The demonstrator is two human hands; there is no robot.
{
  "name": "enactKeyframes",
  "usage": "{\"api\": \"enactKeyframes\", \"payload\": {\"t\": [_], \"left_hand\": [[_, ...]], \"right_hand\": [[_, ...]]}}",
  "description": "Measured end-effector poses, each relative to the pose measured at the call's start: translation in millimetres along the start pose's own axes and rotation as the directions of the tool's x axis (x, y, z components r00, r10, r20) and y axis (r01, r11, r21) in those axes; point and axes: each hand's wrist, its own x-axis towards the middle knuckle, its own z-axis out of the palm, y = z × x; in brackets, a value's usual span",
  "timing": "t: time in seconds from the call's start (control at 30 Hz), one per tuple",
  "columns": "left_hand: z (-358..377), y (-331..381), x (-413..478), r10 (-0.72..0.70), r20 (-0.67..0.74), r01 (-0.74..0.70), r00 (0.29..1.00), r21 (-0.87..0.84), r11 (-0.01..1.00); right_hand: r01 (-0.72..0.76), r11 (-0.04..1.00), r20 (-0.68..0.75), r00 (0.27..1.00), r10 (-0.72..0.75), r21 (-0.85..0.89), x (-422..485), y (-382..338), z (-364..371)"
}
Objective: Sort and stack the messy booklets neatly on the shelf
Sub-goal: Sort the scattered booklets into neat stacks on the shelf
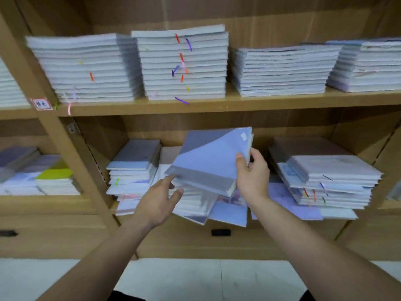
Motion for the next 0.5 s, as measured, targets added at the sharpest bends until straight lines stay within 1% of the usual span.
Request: {"api": "enactKeyframes", "payload": {"t": [0.07, 0.13, 0.17, 0.23, 0.3, 0.4, 0.5], "left_hand": [[5.1, -5.1, 8.9, 0.004, -0.038, -0.005, 0.999, -0.013, 1.0], [13.7, -14.3, 13.8, -0.011, -0.072, 0.01, 0.997, -0.026, 1.0], [18.7, -19.1, 14.8, -0.021, -0.067, 0.019, 0.998, -0.022, 1.0], [26.4, -28.2, 18.2, -0.031, -0.006, 0.031, 0.999, -0.006, 0.999], [28.8, -32.0, 22.1, -0.046, 0.031, 0.045, 0.998, 0.025, 0.999], [29.8, -30.3, 25.8, -0.042, 0.003, 0.041, 0.999, 0.109, 0.993], [31.4, -27.8, 26.6, -0.058, -0.022, 0.06, 0.998, 0.094, 0.994]], "right_hand": [[-0.01, 0.999, 0.062, 0.998, 0.012, -0.036, 1.3, 17.6, 16.4], [-0.052, 0.993, 0.134, 0.989, 0.065, -0.104, -0.8, 43.7, 24.2], [-0.079, 0.984, 0.162, 0.981, 0.106, -0.162, -1.1, 57.6, 23.7], [-0.133, 0.948, 0.205, 0.959, 0.197, -0.287, 4.3, 79.4, 18.4], [-0.156, 0.919, 0.231, 0.94, 0.251, -0.363, 13.6, 88.6, 12.3], [-0.159, 0.914, 0.269, 0.924, 0.27, -0.373, 23.4, 93.8, 6.7], [-0.198, 0.885, 0.286, 0.897, 0.336, -0.42, 28.0, 94.0, 2.4]]}}
